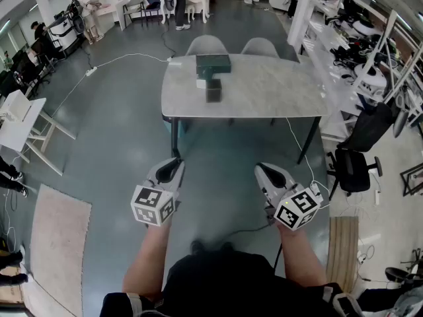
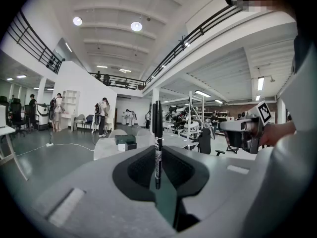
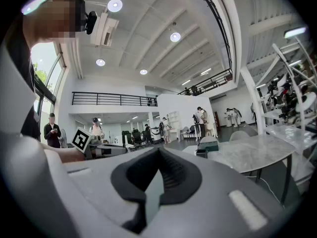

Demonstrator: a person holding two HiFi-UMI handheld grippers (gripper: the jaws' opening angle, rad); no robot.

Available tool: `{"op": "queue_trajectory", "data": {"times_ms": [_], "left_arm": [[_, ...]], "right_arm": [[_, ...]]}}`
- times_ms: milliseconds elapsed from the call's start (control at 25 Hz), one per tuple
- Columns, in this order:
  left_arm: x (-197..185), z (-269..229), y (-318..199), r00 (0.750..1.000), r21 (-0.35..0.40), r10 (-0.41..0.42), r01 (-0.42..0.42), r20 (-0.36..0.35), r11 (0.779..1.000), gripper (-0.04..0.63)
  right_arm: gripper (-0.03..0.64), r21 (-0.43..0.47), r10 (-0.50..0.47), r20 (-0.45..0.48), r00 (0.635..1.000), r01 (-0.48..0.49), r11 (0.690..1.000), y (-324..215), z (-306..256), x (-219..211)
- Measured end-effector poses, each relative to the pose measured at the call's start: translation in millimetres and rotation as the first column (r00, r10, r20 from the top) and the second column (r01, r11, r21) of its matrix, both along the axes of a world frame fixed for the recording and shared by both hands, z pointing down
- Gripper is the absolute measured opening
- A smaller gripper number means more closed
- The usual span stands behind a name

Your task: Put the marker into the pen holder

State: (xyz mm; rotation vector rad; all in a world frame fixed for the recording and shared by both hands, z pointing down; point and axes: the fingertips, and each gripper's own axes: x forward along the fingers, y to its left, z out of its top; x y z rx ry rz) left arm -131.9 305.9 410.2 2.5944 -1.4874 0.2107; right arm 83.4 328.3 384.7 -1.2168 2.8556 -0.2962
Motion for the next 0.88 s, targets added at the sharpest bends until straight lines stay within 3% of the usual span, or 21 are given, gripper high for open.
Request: {"op": "queue_trajectory", "data": {"times_ms": [440,720,880], "left_arm": [[19,1,0,1.000,-0.009,0.000,0.000,0.017,1.000,0.049],[53,3,12,0.999,-0.022,0.010,-0.009,0.041,1.000,0.049],[74,9,23,0.999,-0.028,0.007,-0.006,0.034,1.000,0.049]], "right_arm": [[0.002,0.002,-0.016,0.021,1.000,0.016,1.000,-2,1,14],[0.003,-0.072,0.032,0.140,0.990,-0.022,0.997,3,12,50],[0.003,-0.089,0.020,0.127,0.992,-0.009,0.996,13,23,69]]}}
